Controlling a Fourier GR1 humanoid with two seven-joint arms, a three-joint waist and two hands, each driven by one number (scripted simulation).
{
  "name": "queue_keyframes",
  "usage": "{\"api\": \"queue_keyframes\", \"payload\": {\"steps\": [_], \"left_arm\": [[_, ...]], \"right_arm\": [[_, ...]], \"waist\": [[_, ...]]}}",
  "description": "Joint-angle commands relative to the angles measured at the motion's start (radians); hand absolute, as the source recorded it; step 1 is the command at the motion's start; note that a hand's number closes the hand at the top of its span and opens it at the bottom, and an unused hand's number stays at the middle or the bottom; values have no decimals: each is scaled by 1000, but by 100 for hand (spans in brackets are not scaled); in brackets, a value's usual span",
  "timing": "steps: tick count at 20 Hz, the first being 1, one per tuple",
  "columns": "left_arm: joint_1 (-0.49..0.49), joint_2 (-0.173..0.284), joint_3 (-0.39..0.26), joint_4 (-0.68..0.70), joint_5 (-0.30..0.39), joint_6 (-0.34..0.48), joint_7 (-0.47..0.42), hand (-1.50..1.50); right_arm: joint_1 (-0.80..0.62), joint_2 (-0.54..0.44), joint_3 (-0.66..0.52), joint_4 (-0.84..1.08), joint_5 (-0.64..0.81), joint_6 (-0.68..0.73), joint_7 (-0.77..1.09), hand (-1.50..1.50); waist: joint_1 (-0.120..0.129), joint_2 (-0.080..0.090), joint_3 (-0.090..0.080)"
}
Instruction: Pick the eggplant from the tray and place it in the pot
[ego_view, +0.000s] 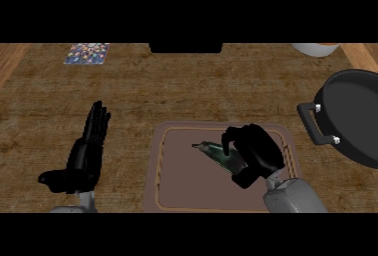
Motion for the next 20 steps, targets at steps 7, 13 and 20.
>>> {"api": "queue_keyframes", "payload": {"steps": [7, 13, 20], "left_arm": [[-29, -4, -3, -5, -25, 20, 34, 0], [60, 21, 6, -114, 14, -20, 54, 0], [-35, 14, 48, 65, 20, -39, -27, 0]], "right_arm": [[-129, 109, -69, -66, 186, -112, 334, 150], [-92, 107, -27, -248, 307, -141, 434, 150], [-81, 112, -48, -357, 429, -95, 579, 150]], "waist": [[-4, 1, 2], [0, -1, 3], [-3, 2, 2]]}}
